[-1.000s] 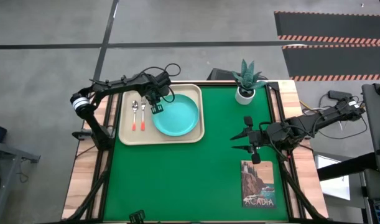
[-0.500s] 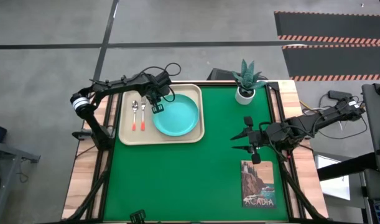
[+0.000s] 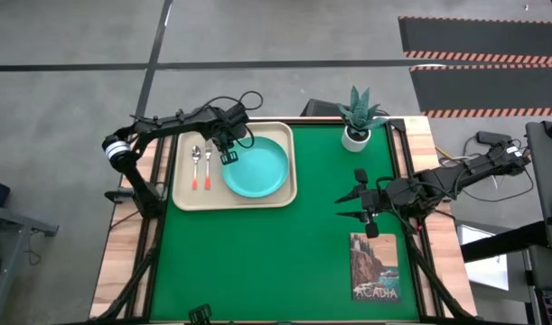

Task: Pick and place plate/cup/fork/spoon on tray
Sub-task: Put the blue cup on the white tray to the top left of the blue plate

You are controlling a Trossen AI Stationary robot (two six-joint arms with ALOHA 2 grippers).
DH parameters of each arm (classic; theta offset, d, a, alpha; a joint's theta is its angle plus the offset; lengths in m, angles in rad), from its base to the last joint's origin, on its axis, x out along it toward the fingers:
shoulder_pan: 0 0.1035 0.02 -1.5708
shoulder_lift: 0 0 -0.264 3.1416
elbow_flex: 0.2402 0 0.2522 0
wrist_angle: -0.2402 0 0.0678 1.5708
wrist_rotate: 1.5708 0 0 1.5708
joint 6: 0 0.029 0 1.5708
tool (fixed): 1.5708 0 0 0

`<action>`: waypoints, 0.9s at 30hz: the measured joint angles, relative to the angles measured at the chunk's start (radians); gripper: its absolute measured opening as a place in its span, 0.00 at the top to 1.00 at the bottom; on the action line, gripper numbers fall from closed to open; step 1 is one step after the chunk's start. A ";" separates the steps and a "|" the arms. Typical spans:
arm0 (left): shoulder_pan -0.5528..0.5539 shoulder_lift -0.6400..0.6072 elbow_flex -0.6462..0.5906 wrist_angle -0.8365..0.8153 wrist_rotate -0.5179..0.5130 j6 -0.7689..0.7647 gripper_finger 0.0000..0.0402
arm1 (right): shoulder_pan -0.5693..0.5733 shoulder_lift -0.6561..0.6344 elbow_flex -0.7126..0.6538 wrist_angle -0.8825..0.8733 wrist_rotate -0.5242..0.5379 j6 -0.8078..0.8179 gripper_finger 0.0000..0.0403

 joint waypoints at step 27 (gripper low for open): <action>0.000 0.000 0.000 0.000 0.000 -0.025 0.99 | 0.000 0.000 0.000 0.000 0.000 0.016 0.62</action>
